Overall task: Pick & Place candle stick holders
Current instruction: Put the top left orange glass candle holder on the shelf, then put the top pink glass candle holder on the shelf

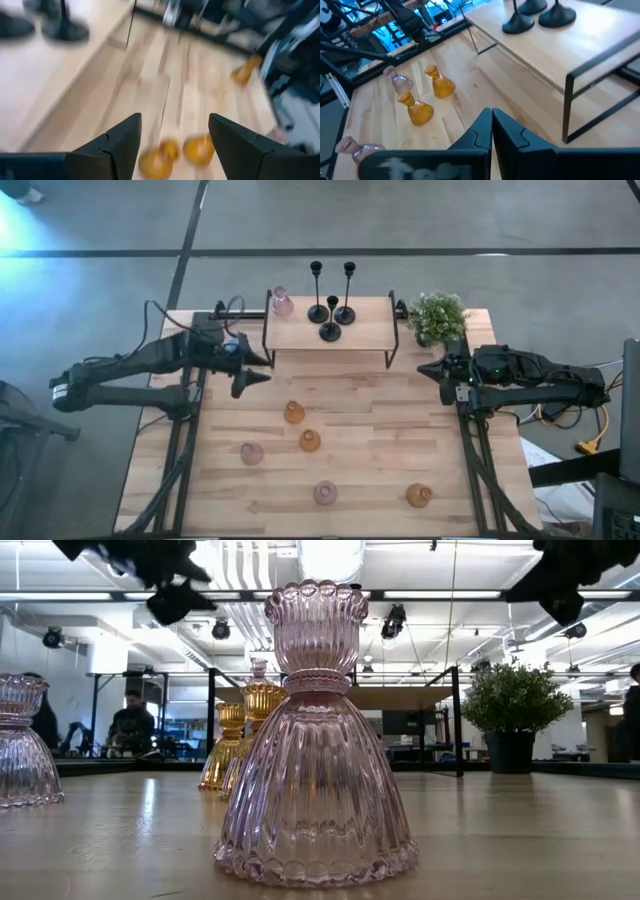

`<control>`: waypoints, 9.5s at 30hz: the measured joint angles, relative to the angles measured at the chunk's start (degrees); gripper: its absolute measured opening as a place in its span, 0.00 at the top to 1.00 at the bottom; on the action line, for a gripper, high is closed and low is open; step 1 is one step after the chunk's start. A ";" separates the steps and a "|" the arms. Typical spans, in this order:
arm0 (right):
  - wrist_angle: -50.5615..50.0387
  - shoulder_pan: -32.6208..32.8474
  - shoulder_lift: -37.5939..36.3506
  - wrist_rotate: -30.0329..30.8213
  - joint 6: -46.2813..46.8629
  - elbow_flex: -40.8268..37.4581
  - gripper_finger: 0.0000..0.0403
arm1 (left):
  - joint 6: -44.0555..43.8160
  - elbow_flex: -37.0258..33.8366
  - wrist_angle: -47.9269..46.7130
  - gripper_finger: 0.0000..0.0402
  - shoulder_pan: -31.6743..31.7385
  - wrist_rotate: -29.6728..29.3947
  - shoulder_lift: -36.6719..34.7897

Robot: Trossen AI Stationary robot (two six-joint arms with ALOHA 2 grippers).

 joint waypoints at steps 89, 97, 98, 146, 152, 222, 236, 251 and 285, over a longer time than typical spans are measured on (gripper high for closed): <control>2.58 -0.04 -2.71 7.65 1.41 -4.65 0.98 | -2.07 -15.23 43.76 0.65 -19.38 -17.96 30.92; 2.57 -0.04 -2.67 7.64 1.41 -4.65 0.98 | -4.58 -3.90 24.30 0.65 -18.17 -22.39 24.55; 2.57 -0.04 -2.66 7.65 1.41 -4.65 0.98 | -4.37 -1.92 21.73 0.65 -17.86 -23.62 24.01; 1.83 -0.04 -2.67 7.59 0.91 -4.65 0.98 | -11.98 17.66 16.82 0.65 5.56 -48.95 38.19; 1.65 -0.05 -2.67 7.61 0.89 -4.65 0.98 | -12.02 17.64 17.29 0.65 5.56 -49.85 38.99; 1.72 -0.04 -2.74 7.48 1.54 -4.65 0.98 | -10.27 17.25 22.70 0.38 5.96 -50.79 40.20; 1.72 -0.04 -2.74 7.50 1.54 -4.65 0.98 | -6.23 22.22 22.27 0.23 5.89 -47.76 37.00; 1.78 -0.04 -2.71 7.48 1.65 -4.65 0.98 | -1.26 36.93 0.90 0.35 4.97 -16.58 24.13; 1.85 -0.04 -2.63 7.58 -5.78 -4.72 0.98 | -54.26 18.63 -46.96 1.00 -58.74 -20.16 12.13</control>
